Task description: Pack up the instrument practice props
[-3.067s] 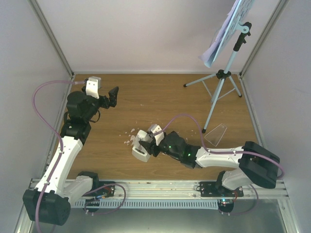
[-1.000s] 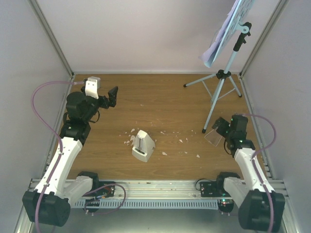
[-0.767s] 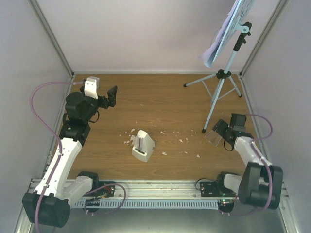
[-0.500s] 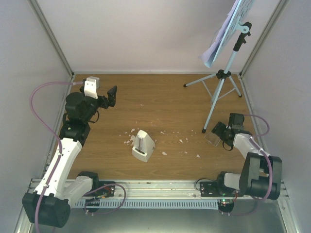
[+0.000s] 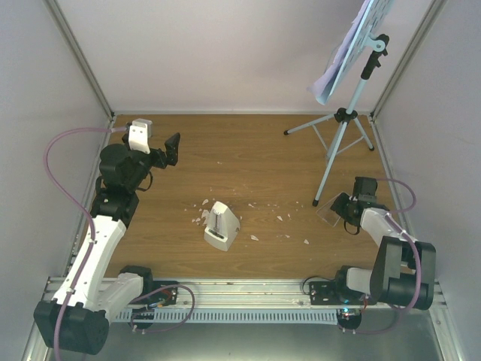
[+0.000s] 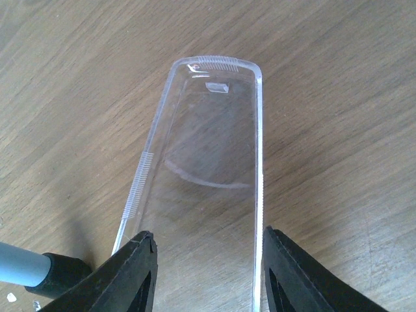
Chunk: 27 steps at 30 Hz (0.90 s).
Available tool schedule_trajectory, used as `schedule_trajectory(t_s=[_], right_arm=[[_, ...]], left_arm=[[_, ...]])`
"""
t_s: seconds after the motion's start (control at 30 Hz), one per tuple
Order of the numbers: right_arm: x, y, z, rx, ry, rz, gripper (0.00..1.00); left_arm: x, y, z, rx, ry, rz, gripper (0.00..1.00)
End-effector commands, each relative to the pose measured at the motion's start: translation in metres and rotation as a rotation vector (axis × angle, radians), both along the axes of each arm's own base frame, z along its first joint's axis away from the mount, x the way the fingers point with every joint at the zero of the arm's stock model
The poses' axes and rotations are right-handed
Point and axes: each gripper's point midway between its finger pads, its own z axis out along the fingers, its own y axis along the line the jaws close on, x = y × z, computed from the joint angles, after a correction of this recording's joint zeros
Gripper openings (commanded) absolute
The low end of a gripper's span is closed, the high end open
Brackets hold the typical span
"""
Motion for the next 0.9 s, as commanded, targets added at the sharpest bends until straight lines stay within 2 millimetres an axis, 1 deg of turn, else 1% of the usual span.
schedule_trajectory(t_s=[0.0, 0.03, 0.13, 0.27, 0.5, 0.57, 0.73, 0.77, 0.87], right_arm=[[-0.003, -0.002, -0.005, -0.003, 0.007, 0.001, 0.46], [-0.003, -0.002, -0.006, -0.003, 0.009, 0.002, 0.45], [-0.006, -0.002, -0.008, -0.007, 0.018, 0.001, 0.41], [-0.01, -0.003, -0.012, -0.008, 0.035, -0.003, 0.39], [-0.013, -0.003, -0.016, -0.01, 0.044, -0.005, 0.27], [-0.013, -0.003, -0.017, -0.01, 0.046, -0.007, 0.21], [-0.016, -0.002, -0.021, -0.006, 0.058, -0.007, 0.15], [-0.017, -0.002, -0.021, -0.005, 0.061, -0.009, 0.12], [-0.019, -0.003, -0.019, -0.008, 0.062, -0.015, 0.08]], left_arm=[[-0.004, 0.005, 0.024, -0.014, -0.067, 0.014, 0.99], [-0.004, 0.005, 0.024, -0.015, -0.068, 0.015, 0.99], [-0.004, 0.006, 0.025, -0.015, -0.07, 0.019, 0.99], [-0.005, 0.007, 0.025, -0.018, -0.072, 0.022, 0.99], [-0.005, 0.008, 0.025, -0.02, -0.07, 0.026, 0.99], [-0.005, 0.008, 0.025, -0.019, -0.07, 0.026, 0.99], [-0.005, 0.009, 0.025, -0.019, -0.07, 0.028, 0.99], [-0.005, 0.009, 0.024, -0.018, -0.069, 0.027, 0.99], [-0.005, 0.007, 0.024, -0.019, -0.067, 0.019, 0.99]])
